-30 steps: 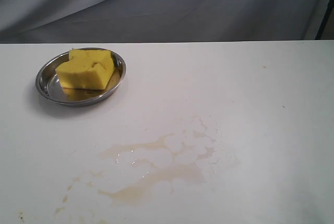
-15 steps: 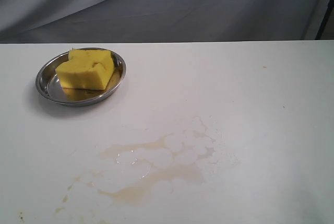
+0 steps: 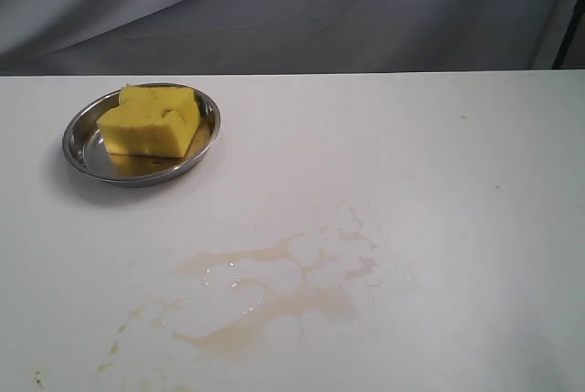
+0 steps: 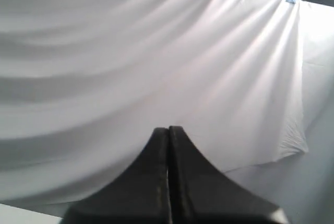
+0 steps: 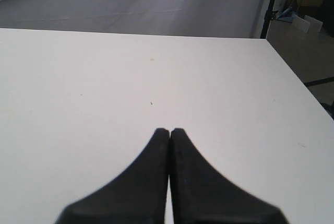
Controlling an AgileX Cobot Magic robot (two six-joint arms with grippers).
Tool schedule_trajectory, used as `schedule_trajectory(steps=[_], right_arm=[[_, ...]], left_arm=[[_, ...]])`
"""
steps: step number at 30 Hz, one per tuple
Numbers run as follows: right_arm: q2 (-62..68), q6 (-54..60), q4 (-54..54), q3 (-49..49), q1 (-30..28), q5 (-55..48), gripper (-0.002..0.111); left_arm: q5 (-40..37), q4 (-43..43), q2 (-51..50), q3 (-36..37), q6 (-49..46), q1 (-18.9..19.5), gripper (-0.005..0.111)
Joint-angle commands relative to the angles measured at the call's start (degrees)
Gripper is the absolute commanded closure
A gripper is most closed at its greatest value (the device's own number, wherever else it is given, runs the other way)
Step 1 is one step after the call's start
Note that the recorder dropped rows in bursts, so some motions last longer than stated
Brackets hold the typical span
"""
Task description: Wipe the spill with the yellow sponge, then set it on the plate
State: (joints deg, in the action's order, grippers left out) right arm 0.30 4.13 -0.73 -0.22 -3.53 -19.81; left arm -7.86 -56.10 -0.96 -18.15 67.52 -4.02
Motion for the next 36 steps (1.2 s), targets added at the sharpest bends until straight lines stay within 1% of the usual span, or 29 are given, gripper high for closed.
schedule_trajectory(steps=[1, 4, 13, 15, 16, 17, 21, 22, 23, 24, 36], right_arm=[[-0.3, 0.0, 0.0, 0.2, 0.1, 0.2, 0.108], [-0.3, 0.0, 0.0, 0.2, 0.1, 0.2, 0.108], [-0.3, 0.0, 0.0, 0.2, 0.1, 0.2, 0.108], [-0.3, 0.0, 0.0, 0.2, 0.1, 0.2, 0.108], [-0.3, 0.0, 0.0, 0.2, 0.1, 0.2, 0.108], [-0.3, 0.0, 0.0, 0.2, 0.1, 0.2, 0.108], [-0.3, 0.0, 0.0, 0.2, 0.1, 0.2, 0.108], [-0.3, 0.0, 0.0, 0.2, 0.1, 0.2, 0.108], [-0.3, 0.0, 0.0, 0.2, 0.1, 0.2, 0.108], [-0.3, 0.0, 0.0, 0.2, 0.1, 0.2, 0.108], [-0.3, 0.0, 0.0, 0.2, 0.1, 0.2, 0.108]], left_arm=[[-0.4, 2.5, 0.2, 0.6, 1.8, 5.0, 0.107], [0.2, 3.3, -1.0, 0.6, 1.8, 6.8, 0.107], [0.3, 3.1, -1.1, 0.7, 0.9, 6.8, 0.107], [0.1, 4.3, -1.1, 1.2, -1.0, 6.8, 0.107], [0.1, 7.4, -1.1, 1.9, -5.4, 6.8, 0.107], [-0.3, 13.0, -1.2, 2.6, -12.7, 6.8, 0.107], [-2.7, 43.1, -1.2, 6.0, -49.8, 6.8, 0.107], [-3.0, 48.9, -1.2, 6.7, -55.5, 6.8, 0.107], [-3.0, 52.9, -1.2, 7.6, -60.7, 6.8, 0.107], [-3.0, 55.0, -1.2, 8.4, -63.8, 6.8, 0.107], [-2.9, 56.7, -1.2, 18.2, -64.8, 6.8, 0.107]])
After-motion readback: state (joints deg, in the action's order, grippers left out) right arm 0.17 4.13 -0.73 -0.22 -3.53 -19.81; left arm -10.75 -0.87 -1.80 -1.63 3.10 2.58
